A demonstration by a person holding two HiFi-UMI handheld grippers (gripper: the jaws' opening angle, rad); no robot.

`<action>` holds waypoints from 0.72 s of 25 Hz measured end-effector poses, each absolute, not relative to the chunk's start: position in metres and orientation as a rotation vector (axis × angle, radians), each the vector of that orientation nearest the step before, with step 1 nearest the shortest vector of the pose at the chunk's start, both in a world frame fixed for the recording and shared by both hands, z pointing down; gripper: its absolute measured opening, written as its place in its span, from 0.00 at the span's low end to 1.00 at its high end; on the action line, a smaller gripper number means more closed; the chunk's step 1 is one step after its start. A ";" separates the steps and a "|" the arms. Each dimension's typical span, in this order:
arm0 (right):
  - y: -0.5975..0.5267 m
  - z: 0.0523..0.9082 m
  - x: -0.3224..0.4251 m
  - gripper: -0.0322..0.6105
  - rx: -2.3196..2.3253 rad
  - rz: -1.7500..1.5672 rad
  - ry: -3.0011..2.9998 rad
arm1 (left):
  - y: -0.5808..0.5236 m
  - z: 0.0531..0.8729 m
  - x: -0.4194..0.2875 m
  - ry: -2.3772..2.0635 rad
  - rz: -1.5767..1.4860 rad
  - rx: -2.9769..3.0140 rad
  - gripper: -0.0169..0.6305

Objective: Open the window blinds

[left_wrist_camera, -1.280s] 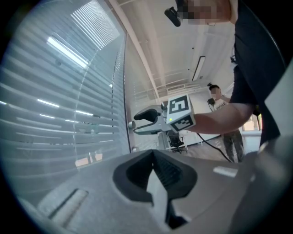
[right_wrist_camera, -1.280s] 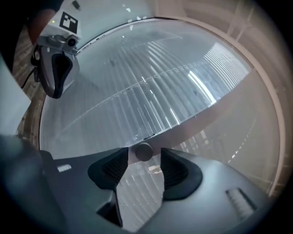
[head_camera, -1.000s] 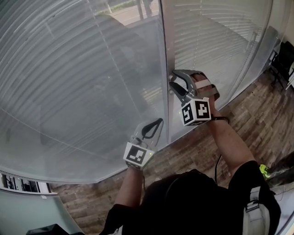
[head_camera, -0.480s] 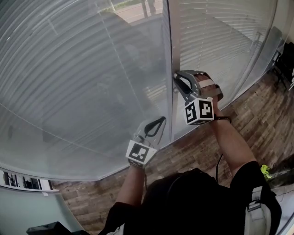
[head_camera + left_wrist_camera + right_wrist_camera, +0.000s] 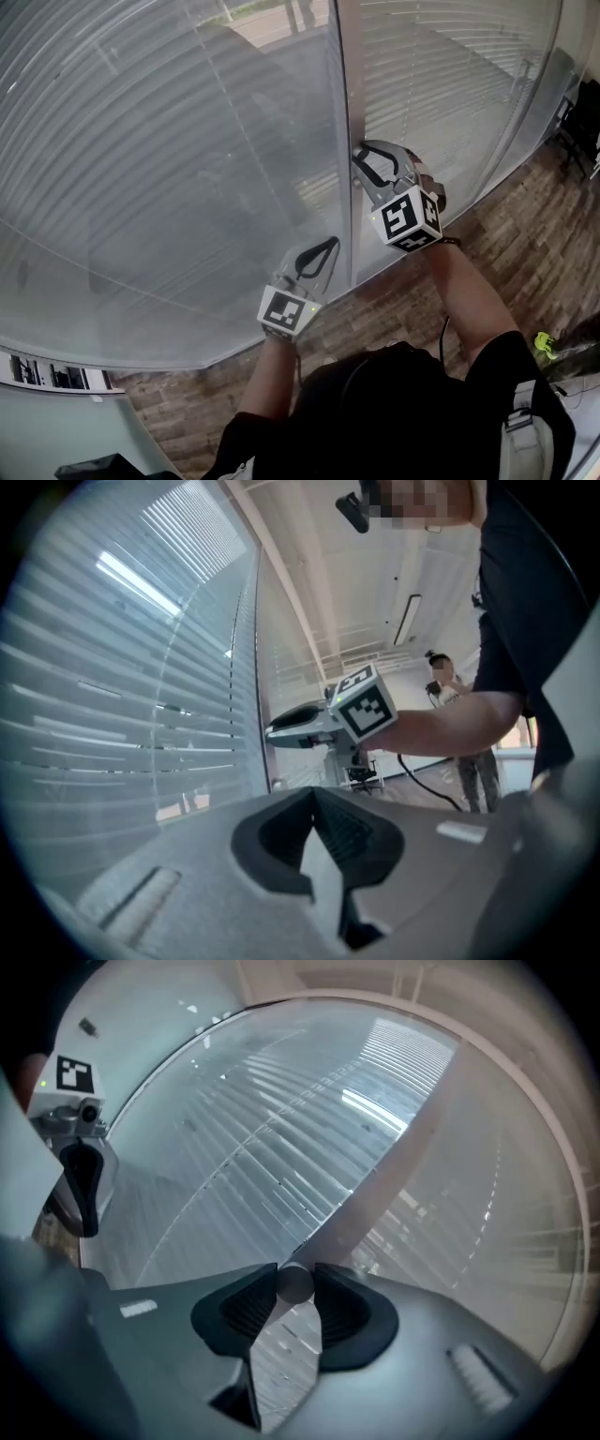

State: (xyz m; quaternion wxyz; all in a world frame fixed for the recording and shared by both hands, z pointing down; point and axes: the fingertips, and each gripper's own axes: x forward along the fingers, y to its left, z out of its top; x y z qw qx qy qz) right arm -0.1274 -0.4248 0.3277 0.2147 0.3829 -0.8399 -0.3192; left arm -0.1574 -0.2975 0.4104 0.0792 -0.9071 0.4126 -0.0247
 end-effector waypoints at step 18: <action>-0.436 0.329 -0.114 0.25 1.261 -0.107 -2.824 | -0.295 0.405 -0.157 1.226 -0.080 -2.699 0.03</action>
